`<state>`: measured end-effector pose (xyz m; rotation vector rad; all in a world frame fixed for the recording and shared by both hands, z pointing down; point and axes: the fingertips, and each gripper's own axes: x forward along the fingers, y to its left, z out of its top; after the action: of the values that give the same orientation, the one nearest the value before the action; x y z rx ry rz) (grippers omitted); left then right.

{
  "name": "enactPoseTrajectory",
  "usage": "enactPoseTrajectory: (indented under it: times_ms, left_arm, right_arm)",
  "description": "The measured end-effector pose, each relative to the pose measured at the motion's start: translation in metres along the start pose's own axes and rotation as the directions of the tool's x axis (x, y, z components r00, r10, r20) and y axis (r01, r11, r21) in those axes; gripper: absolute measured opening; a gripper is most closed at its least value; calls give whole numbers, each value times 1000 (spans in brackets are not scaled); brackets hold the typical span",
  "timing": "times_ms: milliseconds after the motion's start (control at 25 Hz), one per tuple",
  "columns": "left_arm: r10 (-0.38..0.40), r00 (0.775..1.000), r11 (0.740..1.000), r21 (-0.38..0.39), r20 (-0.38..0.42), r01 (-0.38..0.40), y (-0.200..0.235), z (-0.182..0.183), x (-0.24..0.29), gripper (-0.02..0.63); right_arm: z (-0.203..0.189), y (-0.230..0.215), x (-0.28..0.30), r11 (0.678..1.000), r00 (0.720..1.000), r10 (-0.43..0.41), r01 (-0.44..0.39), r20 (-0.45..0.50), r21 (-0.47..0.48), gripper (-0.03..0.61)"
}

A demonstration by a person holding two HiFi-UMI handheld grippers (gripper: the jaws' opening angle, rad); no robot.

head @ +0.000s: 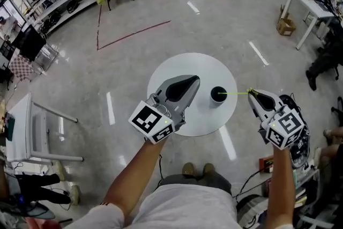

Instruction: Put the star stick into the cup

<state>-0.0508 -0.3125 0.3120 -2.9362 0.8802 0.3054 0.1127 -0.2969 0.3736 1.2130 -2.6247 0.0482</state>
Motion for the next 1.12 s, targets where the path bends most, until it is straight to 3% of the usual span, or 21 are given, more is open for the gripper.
enactPoseTrajectory:
  times_ms: [560, 1120]
  left_arm:
    - [60, 996, 998, -24, -59, -62, -2, -33, 23, 15]
    - [98, 990, 995, -25, -103, -101, 9, -48, 29, 15]
  right_arm:
    - [-48, -13, 49, 992, 983, 128, -125, -134, 29, 23]
    - [-75, -13, 83, 976, 958, 213, -202, -191, 78, 23]
